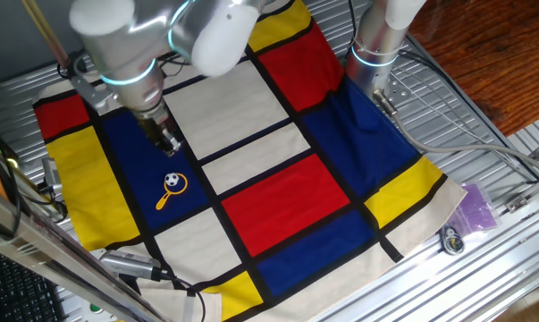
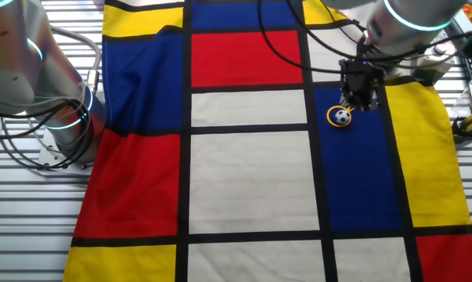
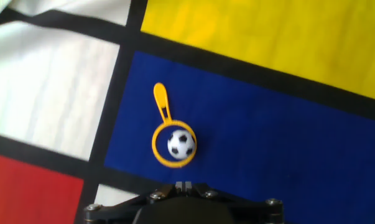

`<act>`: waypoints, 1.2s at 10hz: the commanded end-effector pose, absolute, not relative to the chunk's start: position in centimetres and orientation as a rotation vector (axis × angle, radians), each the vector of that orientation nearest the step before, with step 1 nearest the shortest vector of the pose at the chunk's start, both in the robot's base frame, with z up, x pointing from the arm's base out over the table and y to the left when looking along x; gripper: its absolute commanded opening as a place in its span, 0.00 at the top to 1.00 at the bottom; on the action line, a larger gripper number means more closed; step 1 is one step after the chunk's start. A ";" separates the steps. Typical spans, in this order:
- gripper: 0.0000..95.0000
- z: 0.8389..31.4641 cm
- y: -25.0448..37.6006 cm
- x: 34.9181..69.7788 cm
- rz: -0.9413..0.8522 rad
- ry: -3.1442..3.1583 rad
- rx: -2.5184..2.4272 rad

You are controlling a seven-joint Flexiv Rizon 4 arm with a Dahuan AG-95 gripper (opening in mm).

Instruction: Remove the bubble ring from the ball

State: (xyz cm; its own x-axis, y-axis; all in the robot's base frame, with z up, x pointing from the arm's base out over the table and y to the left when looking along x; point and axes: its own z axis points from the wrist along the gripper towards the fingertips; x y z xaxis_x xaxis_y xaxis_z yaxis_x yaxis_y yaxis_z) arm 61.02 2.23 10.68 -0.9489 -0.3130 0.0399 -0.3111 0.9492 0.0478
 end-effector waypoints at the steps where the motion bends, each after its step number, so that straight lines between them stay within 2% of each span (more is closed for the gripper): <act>1: 1.00 9.2 2.4 61.1 -0.067 -3.062 0.497; 12: 1.00 8.7 2.2 61.2 -0.020 -3.032 0.509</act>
State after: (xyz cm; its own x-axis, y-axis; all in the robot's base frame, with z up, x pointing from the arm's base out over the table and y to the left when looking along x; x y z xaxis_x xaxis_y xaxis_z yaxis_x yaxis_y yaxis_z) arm 61.16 2.25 8.67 -0.9454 -0.3223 0.0478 -0.3223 0.9466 0.0076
